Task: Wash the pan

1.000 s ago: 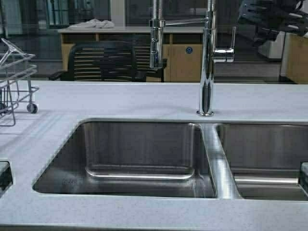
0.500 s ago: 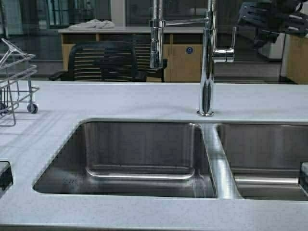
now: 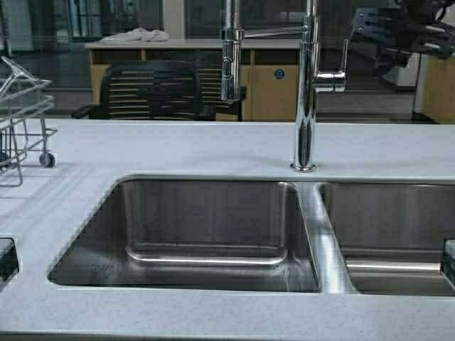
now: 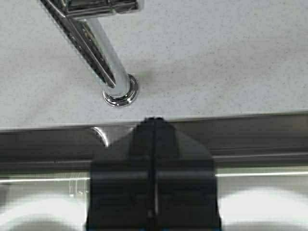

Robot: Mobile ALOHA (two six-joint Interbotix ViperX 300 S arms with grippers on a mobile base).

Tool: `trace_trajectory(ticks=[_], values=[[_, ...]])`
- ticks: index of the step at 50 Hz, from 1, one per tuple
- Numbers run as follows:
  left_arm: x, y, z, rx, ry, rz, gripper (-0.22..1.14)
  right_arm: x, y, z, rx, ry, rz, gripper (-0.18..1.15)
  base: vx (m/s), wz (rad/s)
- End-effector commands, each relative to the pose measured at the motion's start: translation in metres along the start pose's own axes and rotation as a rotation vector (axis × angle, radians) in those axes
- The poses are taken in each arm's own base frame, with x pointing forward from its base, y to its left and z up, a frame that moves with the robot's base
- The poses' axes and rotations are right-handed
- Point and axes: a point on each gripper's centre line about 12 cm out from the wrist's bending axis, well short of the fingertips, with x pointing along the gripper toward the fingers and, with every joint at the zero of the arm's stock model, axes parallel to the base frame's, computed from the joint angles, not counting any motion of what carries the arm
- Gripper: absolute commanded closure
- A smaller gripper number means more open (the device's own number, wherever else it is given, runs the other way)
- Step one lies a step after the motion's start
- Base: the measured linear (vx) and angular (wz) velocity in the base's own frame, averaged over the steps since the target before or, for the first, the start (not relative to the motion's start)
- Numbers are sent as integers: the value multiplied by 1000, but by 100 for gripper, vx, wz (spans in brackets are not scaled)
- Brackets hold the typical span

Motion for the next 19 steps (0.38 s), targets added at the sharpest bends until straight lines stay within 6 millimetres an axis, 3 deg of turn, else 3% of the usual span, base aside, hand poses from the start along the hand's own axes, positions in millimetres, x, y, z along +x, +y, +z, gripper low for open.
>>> trace_trajectory(ticks=[1,11,19], values=[[-32,20,20,-76,-125,20,-10,-3,4,13,-5,-43,11,92,0,0],[-66,33,25,-136,-241,19,-10,-3,3,12,-5,-40,10,92,0,0],[-77,31,24,-126,-276,14,-10,-3,3,11,-5,-37,9,92,0,0]])
